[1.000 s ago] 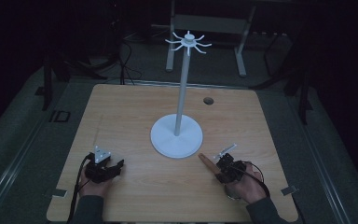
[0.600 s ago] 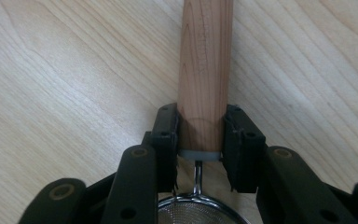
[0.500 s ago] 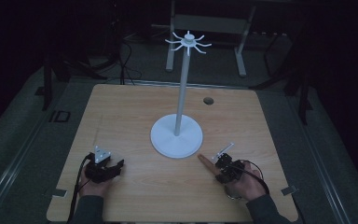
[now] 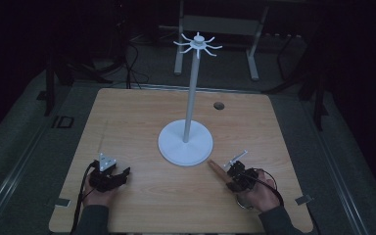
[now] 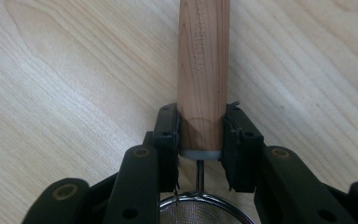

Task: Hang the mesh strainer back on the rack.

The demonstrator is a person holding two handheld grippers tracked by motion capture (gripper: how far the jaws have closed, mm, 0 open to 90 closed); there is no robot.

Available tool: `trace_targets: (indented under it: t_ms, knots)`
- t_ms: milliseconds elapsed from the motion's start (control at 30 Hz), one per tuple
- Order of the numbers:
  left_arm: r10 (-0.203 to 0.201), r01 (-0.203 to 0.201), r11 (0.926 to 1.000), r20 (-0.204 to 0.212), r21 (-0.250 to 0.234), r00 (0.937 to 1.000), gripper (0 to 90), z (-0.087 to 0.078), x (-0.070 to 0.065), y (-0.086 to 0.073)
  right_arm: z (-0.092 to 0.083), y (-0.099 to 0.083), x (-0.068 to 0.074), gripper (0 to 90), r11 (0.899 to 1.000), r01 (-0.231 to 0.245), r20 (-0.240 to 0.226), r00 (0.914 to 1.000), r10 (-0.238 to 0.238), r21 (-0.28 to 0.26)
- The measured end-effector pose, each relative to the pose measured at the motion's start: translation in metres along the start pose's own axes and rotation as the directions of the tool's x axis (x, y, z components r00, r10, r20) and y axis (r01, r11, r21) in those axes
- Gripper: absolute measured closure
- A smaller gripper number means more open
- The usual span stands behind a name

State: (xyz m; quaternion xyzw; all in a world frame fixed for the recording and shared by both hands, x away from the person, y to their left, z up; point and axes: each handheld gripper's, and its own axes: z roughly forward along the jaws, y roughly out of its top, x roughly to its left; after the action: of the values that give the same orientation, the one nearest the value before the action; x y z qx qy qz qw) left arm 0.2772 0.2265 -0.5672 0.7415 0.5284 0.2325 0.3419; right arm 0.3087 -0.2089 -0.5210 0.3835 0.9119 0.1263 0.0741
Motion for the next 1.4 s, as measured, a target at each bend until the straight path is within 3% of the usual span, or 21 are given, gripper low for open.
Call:
trace_targets:
  t_ms: [600, 1400]
  knots:
    - [0.000, 0.000, 1.0000, -0.001, 0.001, 1.0000, 39.2, 0.000, 0.000, 0.000, -0.007, 0.008, -0.004, 69.5, 0.995, -0.027, 0.013, 0.9995, 0.029, -0.098]
    - [-0.001, 0.001, 1.0000, -0.001, -0.001, 1.0000, 39.2, 0.000, 0.000, 0.000, -0.024, 0.021, -0.001, 69.5, 0.964, -0.055, 0.041, 0.9968, 0.068, -0.261]
